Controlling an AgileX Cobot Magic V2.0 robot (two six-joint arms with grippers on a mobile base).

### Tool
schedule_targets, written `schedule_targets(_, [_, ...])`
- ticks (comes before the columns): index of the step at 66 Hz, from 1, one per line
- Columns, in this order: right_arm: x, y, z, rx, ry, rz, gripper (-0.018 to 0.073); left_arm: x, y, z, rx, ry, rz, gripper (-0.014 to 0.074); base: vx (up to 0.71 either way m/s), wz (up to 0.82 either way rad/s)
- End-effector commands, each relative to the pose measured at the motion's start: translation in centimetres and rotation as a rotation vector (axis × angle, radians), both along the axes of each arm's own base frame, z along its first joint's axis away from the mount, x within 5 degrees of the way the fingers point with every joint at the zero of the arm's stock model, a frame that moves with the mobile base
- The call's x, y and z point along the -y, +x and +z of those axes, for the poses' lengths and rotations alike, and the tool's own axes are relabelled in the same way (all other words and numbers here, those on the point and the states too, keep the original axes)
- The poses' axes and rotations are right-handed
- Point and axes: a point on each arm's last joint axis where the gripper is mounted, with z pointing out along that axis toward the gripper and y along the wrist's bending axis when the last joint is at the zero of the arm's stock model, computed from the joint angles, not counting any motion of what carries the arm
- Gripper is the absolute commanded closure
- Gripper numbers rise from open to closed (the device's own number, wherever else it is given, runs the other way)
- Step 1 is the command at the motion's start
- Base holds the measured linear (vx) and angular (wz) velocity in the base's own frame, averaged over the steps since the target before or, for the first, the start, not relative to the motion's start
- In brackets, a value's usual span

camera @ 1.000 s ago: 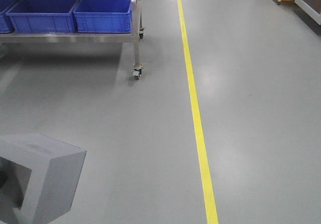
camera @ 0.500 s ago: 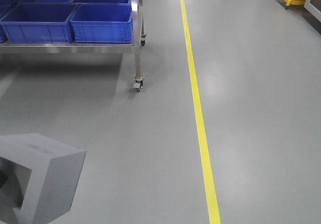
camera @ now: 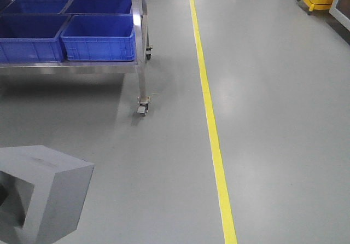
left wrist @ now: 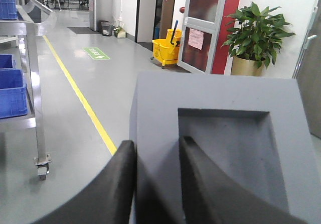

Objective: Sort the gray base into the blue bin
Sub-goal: 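Drive the base away from the table, turning toward the shelves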

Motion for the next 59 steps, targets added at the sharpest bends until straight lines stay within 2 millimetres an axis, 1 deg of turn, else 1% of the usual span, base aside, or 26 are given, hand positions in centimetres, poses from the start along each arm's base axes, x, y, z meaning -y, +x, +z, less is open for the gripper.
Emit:
schedule_targets(1, [-0.01,0.02,0.24,0.071,-0.011,0.000,0.0568,-0.15,0.04,2.08,0.114,-0.073,0.015,0.0602,0.38,-0.04])
schedule_targets(59, [-0.01,0.02,0.24,0.071,-0.011,0.000,0.0568,-0.15,0.04,2.08,0.114,-0.073,0.015,0.0602,0.39,0.03])
